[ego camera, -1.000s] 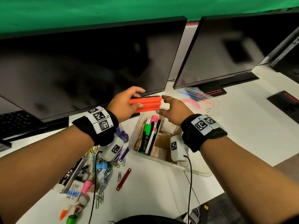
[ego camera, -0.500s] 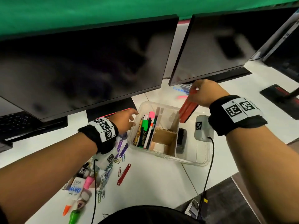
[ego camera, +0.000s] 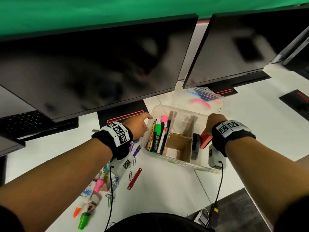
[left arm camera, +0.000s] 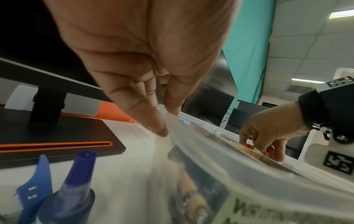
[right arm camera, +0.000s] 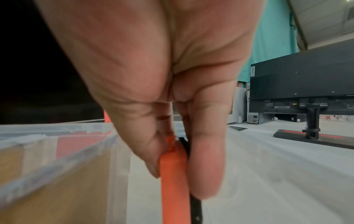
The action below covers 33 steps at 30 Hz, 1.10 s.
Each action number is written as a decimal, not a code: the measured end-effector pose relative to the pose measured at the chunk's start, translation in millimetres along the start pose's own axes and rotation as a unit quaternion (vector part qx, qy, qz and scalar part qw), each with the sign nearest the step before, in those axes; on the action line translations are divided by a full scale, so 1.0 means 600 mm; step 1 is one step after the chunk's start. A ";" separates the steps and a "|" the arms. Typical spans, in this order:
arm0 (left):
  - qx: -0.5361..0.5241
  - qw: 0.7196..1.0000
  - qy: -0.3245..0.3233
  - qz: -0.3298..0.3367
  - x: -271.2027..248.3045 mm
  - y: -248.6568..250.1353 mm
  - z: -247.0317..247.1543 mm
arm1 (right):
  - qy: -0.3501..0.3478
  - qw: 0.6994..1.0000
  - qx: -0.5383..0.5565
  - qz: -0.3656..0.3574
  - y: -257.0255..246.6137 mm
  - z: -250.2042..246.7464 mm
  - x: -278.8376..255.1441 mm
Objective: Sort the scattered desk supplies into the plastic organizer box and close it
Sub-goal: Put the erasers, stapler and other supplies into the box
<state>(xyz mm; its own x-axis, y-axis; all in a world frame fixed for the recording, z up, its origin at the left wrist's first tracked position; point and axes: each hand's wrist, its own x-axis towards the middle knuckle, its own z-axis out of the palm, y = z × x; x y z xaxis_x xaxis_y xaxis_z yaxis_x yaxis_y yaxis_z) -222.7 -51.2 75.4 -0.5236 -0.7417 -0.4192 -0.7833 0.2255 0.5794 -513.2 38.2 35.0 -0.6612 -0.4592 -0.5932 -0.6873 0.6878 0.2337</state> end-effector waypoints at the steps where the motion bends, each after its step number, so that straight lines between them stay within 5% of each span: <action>1: -0.009 1.000 0.001 0.007 0.001 -0.004 -0.004 | 0.027 0.999 0.034 -0.010 0.005 0.007 0.033; 7: 0.076 0.992 0.098 -0.014 0.033 -0.080 -0.061 | 0.107 0.992 -0.006 -0.065 -0.007 -0.040 -0.062; 12: 0.230 0.970 0.037 -0.066 0.053 -0.155 -0.083 | 0.186 0.981 0.005 -0.057 -0.036 -0.069 -0.110; 16: 0.282 0.957 -0.028 -0.057 0.059 -0.174 -0.051 | 0.153 0.985 0.011 -0.072 -0.024 -0.062 -0.093; 22: 0.267 0.960 0.041 -0.075 0.056 -0.202 -0.050 | 0.116 0.988 -0.016 -0.098 -0.021 -0.052 -0.088; 33: 0.210 0.972 0.061 -0.088 -0.012 -0.276 -0.048 | 0.108 0.986 0.050 -0.115 -0.041 -0.052 -0.139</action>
<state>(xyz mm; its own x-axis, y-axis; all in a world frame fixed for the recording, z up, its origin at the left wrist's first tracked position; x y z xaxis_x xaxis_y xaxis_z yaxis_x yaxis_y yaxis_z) -79.5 -101.3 3.1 -0.3455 -0.8555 -0.3857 -0.9383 0.3071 0.1592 -450.6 41.6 102.8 -0.5479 -0.7105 -0.4415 -0.8000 0.5994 0.0281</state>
